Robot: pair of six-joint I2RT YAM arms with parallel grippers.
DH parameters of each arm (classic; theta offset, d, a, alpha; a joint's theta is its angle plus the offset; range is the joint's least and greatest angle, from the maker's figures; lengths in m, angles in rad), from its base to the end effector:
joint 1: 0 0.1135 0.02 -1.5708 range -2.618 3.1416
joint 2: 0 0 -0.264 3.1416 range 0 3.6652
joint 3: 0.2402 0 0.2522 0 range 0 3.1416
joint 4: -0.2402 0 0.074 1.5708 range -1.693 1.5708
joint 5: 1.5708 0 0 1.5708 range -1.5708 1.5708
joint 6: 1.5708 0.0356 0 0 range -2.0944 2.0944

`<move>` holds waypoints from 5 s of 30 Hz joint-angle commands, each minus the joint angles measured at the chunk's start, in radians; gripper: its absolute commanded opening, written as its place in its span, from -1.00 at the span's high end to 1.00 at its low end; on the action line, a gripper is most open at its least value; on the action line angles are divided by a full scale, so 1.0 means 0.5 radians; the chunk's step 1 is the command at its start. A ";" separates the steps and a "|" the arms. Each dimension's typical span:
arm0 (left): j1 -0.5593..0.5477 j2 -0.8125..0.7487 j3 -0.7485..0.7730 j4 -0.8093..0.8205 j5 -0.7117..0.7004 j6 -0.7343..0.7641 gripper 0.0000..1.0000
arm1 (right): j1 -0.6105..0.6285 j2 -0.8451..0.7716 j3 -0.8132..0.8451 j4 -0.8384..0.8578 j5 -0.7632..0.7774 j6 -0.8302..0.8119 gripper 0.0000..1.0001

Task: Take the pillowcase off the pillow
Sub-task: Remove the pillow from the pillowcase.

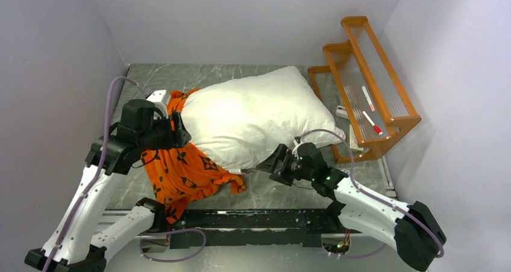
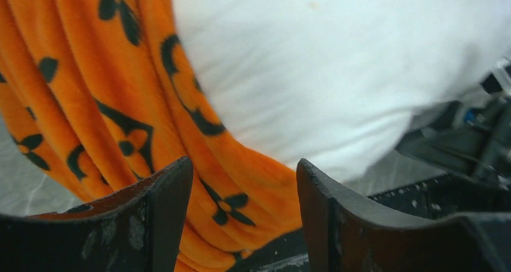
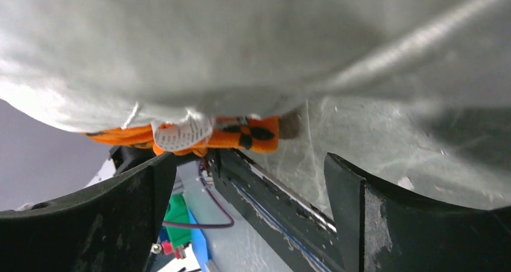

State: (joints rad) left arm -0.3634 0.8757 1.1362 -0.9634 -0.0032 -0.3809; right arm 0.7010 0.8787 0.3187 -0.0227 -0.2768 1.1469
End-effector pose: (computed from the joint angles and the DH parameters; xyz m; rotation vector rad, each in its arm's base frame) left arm 0.1456 -0.0553 0.3665 -0.0218 2.3035 -0.3847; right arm 0.1323 0.1244 0.1779 0.3633 2.4358 1.2617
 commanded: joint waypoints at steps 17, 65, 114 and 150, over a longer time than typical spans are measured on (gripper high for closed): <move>-0.041 -0.114 -0.091 0.134 0.864 0.144 -0.22 | 0.104 1.009 0.621 1.244 0.366 -0.044 0.86; -1.691 0.707 0.154 -0.374 -1.242 -0.620 -0.94 | -0.204 1.054 1.453 -0.025 0.001 -0.449 1.00; -1.399 0.209 0.313 -0.417 -0.947 -0.630 -0.63 | -0.700 0.502 0.877 -0.450 -0.292 -0.680 0.50; -0.457 0.032 -0.363 -0.063 -0.842 -0.571 0.71 | -0.701 0.315 0.925 -0.732 -0.289 -0.852 0.35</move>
State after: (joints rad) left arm -0.6186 0.8795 0.9535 -1.0302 -0.4358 -0.7166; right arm 0.3565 1.0912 0.7261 -0.3248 -0.4118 0.7788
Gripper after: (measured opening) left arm 0.116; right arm 0.276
